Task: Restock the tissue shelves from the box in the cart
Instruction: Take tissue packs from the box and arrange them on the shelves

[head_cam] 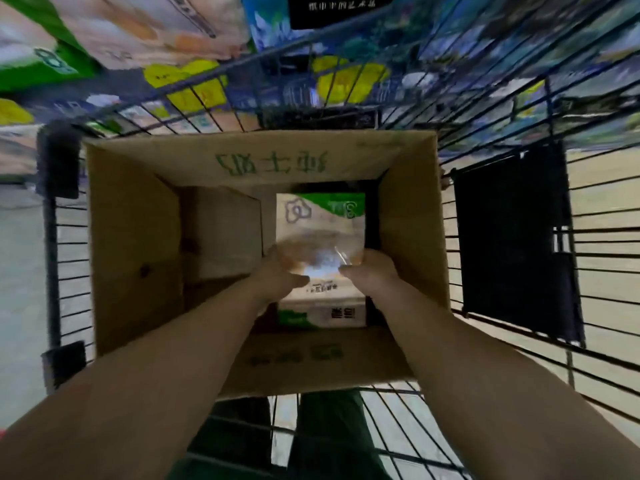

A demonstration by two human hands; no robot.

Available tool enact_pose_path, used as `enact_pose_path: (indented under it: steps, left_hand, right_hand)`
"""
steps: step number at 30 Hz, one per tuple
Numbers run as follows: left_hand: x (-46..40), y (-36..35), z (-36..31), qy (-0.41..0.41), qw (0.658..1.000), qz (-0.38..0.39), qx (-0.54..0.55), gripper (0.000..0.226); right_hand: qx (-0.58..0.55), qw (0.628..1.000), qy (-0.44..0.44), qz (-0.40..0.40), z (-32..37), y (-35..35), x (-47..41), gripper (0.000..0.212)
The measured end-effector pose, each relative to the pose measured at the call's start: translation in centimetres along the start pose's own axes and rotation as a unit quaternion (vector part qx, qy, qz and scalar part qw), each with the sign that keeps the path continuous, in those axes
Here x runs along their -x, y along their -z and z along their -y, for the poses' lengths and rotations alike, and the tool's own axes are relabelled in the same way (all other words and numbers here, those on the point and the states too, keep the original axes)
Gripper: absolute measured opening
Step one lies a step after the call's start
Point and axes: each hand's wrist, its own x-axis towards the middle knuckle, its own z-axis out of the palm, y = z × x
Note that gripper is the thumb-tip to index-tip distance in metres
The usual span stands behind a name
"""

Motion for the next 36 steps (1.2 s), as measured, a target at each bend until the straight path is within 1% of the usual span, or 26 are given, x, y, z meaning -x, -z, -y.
enact_pose_path:
  steps: [1, 2, 3, 6, 8, 10, 12, 15, 16, 17, 19, 20, 21, 22, 23, 27, 30, 32, 34, 36]
  left_hand:
    - [0.0, 0.3, 0.4, 0.015, 1.000, -0.015, 0.019, 0.087]
    - [0.1, 0.6, 0.8, 0.024, 0.999, -0.022, 0.037, 0.087]
    - [0.0, 0.9, 1.3, 0.030, 0.998, -0.020, 0.053, 0.088]
    - [0.6, 1.5, 2.2, 0.042, 0.994, -0.014, 0.097, 0.089]
    - [1.7, 1.7, 2.6, 0.039, 0.992, -0.015, 0.119, 0.088]
    - [3.1, 2.2, 2.5, 0.005, 0.993, -0.021, 0.116, 0.085]
    - [5.1, 3.1, 2.2, -0.046, 0.993, -0.043, 0.103, 0.070]
    - [9.1, 5.4, 0.8, -0.107, 0.988, -0.034, 0.107, 0.049]
    - [10.7, 6.3, 0.3, -0.122, 0.987, -0.016, 0.106, 0.049]
    - [12.6, 7.3, -0.2, -0.142, 0.984, -0.004, 0.108, 0.058]
    - [15.6, 9.3, -0.6, -0.185, 0.980, 0.004, 0.079, 0.088]
    - [17.0, 10.4, -0.8, -0.207, 0.976, 0.001, 0.066, 0.090]
    - [18.5, 11.6, -1.1, -0.230, 0.972, -0.005, 0.056, 0.081]
    - [20.2, 12.7, -1.3, -0.257, 0.965, -0.012, 0.047, 0.069]
    - [21.7, 13.7, -1.5, -0.281, 0.959, -0.018, 0.039, 0.062]
    - [26.1, 17.5, -1.5, -0.355, 0.934, -0.035, 0.020, 0.064]
    - [28.7, 20.0, -1.3, -0.388, 0.918, -0.071, 0.027, 0.056]
    - [30.6, 21.4, -1.4, -0.404, 0.907, -0.112, 0.027, 0.065]
    - [32.6, 22.8, -1.5, -0.416, 0.894, -0.156, 0.051, 0.075]
    - [35.0, 24.1, -1.6, -0.434, 0.877, -0.187, 0.081, 0.074]
  right_hand:
    - [0.013, 1.000, -0.009, 0.002, 0.0, -0.5, -0.1, 0.050]
    - [0.009, 1.000, -0.019, -0.001, 0.0, -1.0, 0.0, 0.052]
    - [-0.016, 1.000, -0.024, -0.002, -0.1, -1.6, 0.0, 0.055]
    - [-0.066, 0.998, 0.005, 0.008, 0.3, -3.0, 0.4, 0.070]
    - [-0.114, 0.993, -0.001, -0.001, 0.9, -3.3, 1.7, 0.080]
    - [-0.158, 0.987, 0.015, -0.033, 1.3, -3.6, 3.4, 0.076]
    - [-0.176, 0.981, 0.032, -0.071, 2.0, -3.6, 6.0, 0.069]
    - [-0.213, 0.967, 0.067, -0.119, 3.7, -3.6, 10.5, 0.065]
    - [-0.229, 0.962, 0.073, -0.132, 4.5, -3.6, 12.2, 0.067]
    - [-0.239, 0.957, 0.076, -0.143, 5.3, -3.6, 13.9, 0.069]
    - [-0.240, 0.950, 0.088, -0.180, 6.8, -4.0, 17.3, 0.073]
    - [-0.239, 0.944, 0.101, -0.202, 7.5, -4.3, 18.9, 0.074]
    - [-0.242, 0.937, 0.115, -0.226, 8.2, -4.6, 20.3, 0.072]
    - [-0.247, 0.928, 0.132, -0.246, 9.0, -4.9, 21.7, 0.067]
    - [-0.251, 0.921, 0.145, -0.261, 9.7, -5.2, 23.0, 0.059]
    - [-0.252, 0.906, 0.203, -0.272, 12.6, -5.7, 27.7, 0.038]
    - [-0.236, 0.896, 0.257, -0.274, 15.1, -5.1, 30.9, 0.027]
    - [-0.222, 0.885, 0.305, -0.273, 16.7, -4.7, 32.7, 0.030]
    - [-0.209, 0.873, 0.344, -0.275, 18.4, -4.5, 34.5, 0.041]
    - [-0.204, 0.861, 0.381, -0.270, 20.1, -4.3, 36.2, 0.048]
